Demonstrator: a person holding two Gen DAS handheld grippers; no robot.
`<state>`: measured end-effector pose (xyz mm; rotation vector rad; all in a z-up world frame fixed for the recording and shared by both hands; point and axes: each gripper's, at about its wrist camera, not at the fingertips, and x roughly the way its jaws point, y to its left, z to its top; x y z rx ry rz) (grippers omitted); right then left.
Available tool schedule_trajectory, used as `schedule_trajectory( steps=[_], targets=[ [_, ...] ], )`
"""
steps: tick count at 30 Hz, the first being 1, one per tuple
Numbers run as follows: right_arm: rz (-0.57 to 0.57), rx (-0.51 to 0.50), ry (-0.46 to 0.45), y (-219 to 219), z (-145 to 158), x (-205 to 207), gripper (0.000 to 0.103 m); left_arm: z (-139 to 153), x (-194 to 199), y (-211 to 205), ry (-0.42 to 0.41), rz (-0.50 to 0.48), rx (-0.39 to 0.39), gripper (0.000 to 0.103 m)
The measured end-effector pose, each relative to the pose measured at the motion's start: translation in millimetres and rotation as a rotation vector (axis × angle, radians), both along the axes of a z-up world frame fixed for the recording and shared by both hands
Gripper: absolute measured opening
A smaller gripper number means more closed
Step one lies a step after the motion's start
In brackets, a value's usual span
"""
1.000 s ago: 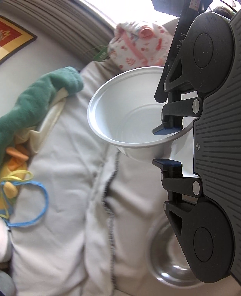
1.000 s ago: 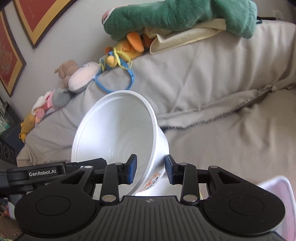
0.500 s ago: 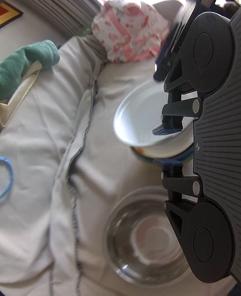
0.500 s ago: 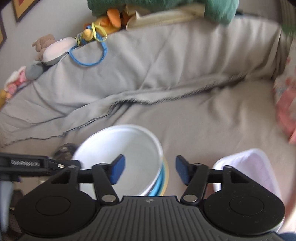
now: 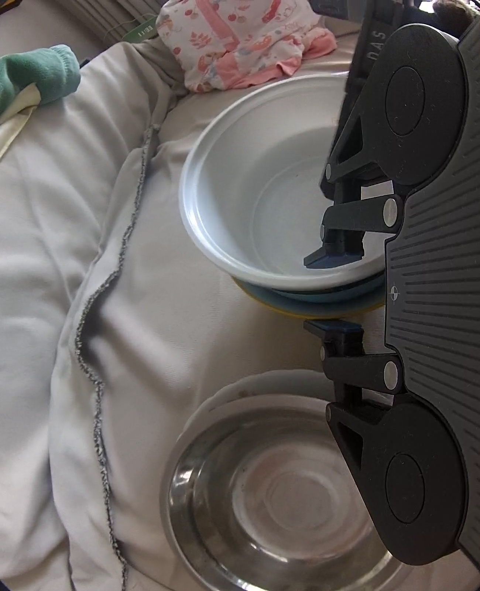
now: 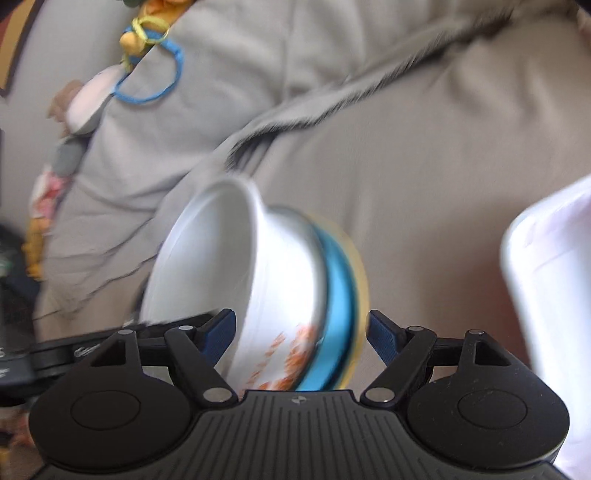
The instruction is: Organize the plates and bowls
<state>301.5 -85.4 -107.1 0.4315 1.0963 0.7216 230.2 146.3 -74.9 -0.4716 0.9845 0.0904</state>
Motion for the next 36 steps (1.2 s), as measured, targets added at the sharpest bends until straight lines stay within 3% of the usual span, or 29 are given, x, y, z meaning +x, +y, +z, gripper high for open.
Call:
schedule_trajectory(
  steps=[9, 13, 17, 23, 25, 27, 29, 31, 33, 36],
  targets=[
    [0.034, -0.082, -0.046, 13.2, 2.0, -15.6, 0.078, -7.2, -6.6, -5.8, 0.039, -0.001, -0.022, 0.033],
    [0.033, -0.094, -0.005, 9.8, 4.6, -23.6, 0.078, -5.8, -25.0, -2.7, 0.057, -0.004, -0.083, 0.036],
    [0.07, -0.105, 0.013, 8.3, 6.4, -39.4, 0.078, -6.7, -45.4, -4.1, 0.075, -0.017, -0.084, 0.037],
    [0.1, -0.215, -0.041, 18.6, 10.9, -50.9, 0.078, 5.7, -62.5, 2.5, 0.03, -0.063, -0.104, 0.04],
    [0.097, -0.244, -0.09, 15.6, 23.7, -52.9, 0.078, 16.7, -71.3, 9.5, 0.006, -0.083, -0.113, 0.04],
    [0.08, -0.3, -0.209, 12.5, 47.9, -57.6, 0.078, 31.7, -81.0, 23.2, -0.055, -0.09, -0.161, 0.027],
    [0.053, -0.372, -0.336, 12.3, 71.2, -63.0, 0.078, 49.1, -91.1, 39.8, -0.13, -0.068, -0.198, 0.028],
    [0.044, -0.429, -0.449, 18.1, 92.9, -66.5, 0.078, 62.1, -94.6, 48.5, -0.186, -0.048, -0.179, 0.028],
    [0.057, -0.451, -0.498, 29.2, 107.1, -64.6, 0.078, 65.2, -91.2, 52.6, -0.193, -0.043, -0.198, 0.028],
    [0.047, -0.444, -0.493, 41.0, 119.5, -58.9, 0.078, 73.6, -94.7, 62.3, -0.258, -0.048, -0.231, 0.028]
  ],
)
